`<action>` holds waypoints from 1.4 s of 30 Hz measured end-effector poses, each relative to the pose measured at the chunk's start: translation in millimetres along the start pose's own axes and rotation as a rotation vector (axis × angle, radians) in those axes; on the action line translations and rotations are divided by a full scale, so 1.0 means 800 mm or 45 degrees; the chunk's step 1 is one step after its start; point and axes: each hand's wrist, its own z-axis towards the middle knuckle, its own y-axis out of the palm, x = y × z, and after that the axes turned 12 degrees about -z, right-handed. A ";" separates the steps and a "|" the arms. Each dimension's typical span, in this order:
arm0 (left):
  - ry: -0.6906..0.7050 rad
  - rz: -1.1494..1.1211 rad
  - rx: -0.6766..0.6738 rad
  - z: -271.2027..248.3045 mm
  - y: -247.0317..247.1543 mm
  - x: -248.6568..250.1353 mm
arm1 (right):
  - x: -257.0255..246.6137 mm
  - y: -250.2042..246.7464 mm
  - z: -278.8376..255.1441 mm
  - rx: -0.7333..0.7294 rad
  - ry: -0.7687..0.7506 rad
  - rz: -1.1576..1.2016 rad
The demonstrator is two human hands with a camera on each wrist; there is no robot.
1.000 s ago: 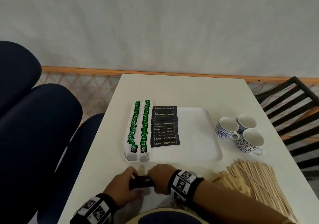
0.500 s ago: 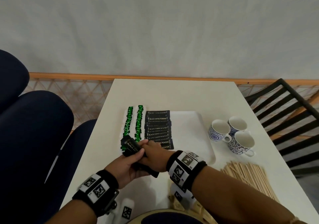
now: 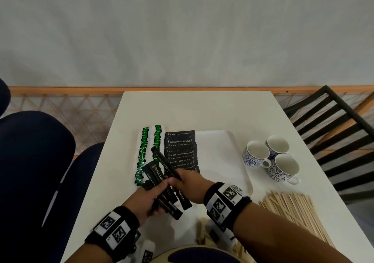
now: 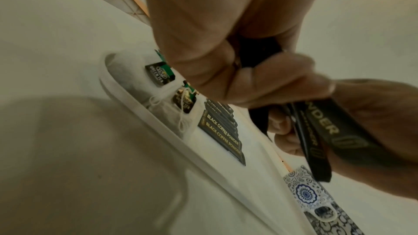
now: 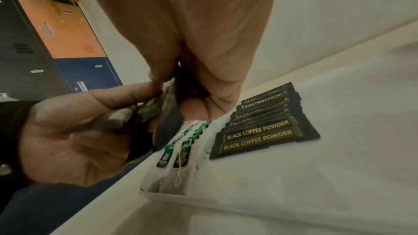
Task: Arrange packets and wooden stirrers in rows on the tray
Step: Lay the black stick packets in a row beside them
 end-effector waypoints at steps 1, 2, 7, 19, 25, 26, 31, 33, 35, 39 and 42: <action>0.013 0.038 0.007 0.002 0.001 0.000 | 0.000 -0.001 0.001 -0.020 0.008 0.001; 0.032 0.070 0.015 0.003 0.002 0.000 | -0.002 -0.003 0.001 -0.032 0.010 0.015; 0.086 0.052 0.009 0.008 0.001 0.006 | -0.001 0.000 0.004 -0.025 0.045 0.114; 0.058 0.067 0.214 0.016 -0.019 0.006 | 0.018 -0.003 0.011 0.215 0.144 0.223; 0.036 0.087 0.329 0.014 -0.054 0.000 | 0.081 -0.016 -0.003 0.019 0.297 -0.728; 0.030 0.085 0.330 0.013 -0.057 -0.002 | 0.086 -0.014 -0.006 -0.039 0.310 -0.832; 0.000 0.078 0.326 0.012 -0.061 -0.009 | 0.089 -0.003 -0.004 -0.056 0.286 -0.979; -0.013 0.071 0.323 0.012 -0.062 -0.010 | 0.086 0.001 -0.003 0.004 0.287 -0.964; -0.015 0.064 0.318 0.012 -0.062 -0.010 | 0.084 0.005 -0.001 0.069 0.254 -0.944; -0.018 0.048 0.329 0.014 -0.065 -0.011 | 0.083 0.012 0.004 0.181 0.152 -0.957; -0.025 0.046 0.322 0.015 -0.066 -0.012 | 0.083 0.017 0.008 0.212 0.142 -0.937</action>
